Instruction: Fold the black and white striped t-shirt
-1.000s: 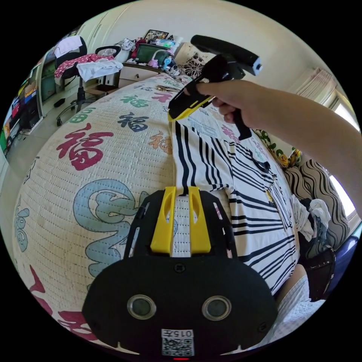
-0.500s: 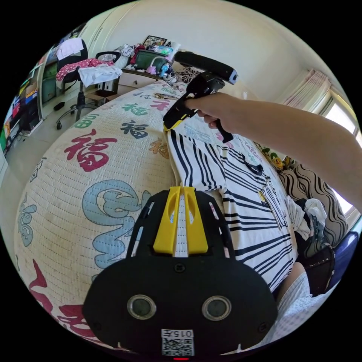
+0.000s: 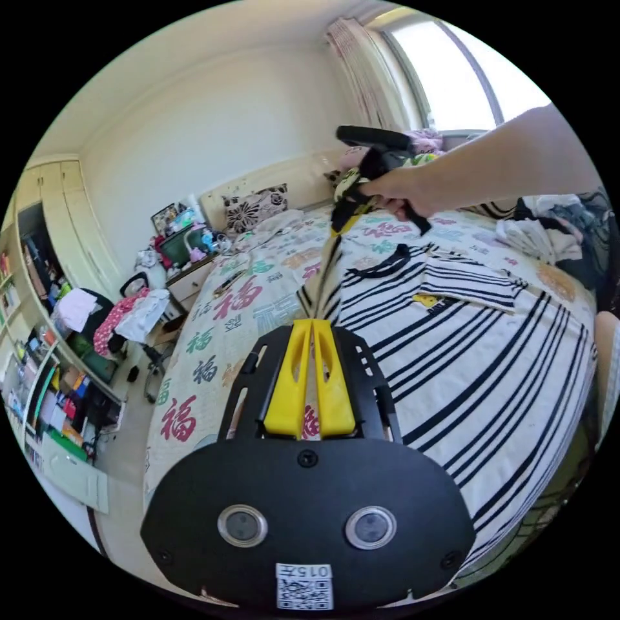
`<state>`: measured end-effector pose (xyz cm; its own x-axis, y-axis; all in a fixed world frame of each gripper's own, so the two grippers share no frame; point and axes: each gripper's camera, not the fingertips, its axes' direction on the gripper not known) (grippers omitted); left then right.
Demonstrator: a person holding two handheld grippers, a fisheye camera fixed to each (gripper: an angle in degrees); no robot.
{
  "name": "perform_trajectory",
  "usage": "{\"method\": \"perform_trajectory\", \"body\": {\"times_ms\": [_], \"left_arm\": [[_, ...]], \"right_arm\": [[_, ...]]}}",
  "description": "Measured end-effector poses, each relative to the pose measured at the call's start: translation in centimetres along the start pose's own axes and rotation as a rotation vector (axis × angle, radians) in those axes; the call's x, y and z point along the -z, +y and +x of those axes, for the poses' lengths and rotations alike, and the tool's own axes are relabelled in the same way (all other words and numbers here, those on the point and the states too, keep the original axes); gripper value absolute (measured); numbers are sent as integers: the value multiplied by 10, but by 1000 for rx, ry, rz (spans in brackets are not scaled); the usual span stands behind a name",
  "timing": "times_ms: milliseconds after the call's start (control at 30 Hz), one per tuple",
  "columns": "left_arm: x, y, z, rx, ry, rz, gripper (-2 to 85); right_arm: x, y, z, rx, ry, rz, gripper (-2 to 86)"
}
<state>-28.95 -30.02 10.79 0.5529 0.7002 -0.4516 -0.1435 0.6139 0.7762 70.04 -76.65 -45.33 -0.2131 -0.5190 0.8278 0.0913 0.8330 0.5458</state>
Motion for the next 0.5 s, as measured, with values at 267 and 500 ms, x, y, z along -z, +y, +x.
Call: {"method": "perform_trajectory", "body": {"times_ms": [267, 500], "left_arm": [[-95, -9, -63, 366, 253, -162, 65], [-192, -17, -76, 515, 457, -370, 68]], "right_arm": [[-14, 49, 89, -176, -160, -47, -4], [-24, 59, 116, -167, -164, -107, -4]]}}
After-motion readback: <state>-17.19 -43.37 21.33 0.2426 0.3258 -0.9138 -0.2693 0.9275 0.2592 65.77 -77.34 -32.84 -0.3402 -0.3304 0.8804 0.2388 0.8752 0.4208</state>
